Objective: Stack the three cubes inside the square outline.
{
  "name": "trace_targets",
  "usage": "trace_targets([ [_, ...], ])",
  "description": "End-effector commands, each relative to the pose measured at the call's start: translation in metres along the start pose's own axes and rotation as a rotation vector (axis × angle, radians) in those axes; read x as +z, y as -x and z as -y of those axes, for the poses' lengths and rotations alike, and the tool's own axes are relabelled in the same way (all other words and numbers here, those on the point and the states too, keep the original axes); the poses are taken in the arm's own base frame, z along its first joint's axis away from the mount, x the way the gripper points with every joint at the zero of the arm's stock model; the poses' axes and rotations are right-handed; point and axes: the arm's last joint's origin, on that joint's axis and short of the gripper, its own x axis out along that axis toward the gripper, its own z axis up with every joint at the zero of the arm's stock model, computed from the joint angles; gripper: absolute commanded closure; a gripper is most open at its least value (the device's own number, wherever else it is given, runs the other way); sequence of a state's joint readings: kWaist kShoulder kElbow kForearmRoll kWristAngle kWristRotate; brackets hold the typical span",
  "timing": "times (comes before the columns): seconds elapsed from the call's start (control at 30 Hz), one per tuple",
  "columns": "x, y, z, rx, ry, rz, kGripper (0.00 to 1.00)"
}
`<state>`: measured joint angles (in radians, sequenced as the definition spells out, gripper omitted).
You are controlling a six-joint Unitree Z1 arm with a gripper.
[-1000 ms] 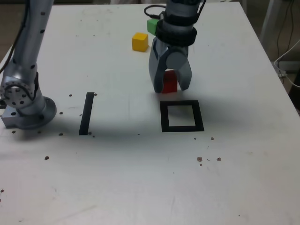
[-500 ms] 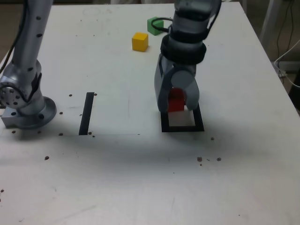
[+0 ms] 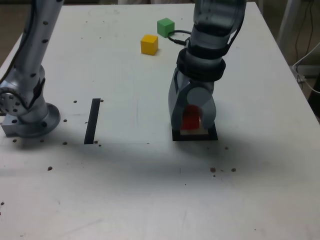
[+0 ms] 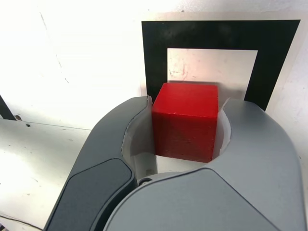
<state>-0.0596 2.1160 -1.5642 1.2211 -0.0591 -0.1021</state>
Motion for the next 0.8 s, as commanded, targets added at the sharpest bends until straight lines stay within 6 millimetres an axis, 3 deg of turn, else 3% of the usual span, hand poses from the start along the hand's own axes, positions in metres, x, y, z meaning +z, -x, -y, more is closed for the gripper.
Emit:
trace_targets([
  [0.0,0.003,-0.003,0.001,0.001,0.0,-0.002,0.46],
  [0.1,0.003,-0.005,0.001,0.001,-0.001,-0.001,0.17],
  [0.17,0.003,-0.005,0.001,0.001,-0.001,-0.001,0.08],
  [0.57,-0.003,-0.002,-0.002,0.013,0.001,0.002,0.02],
  [0.77,-0.016,0.011,-0.015,0.044,0.032,0.0,0.01],
])
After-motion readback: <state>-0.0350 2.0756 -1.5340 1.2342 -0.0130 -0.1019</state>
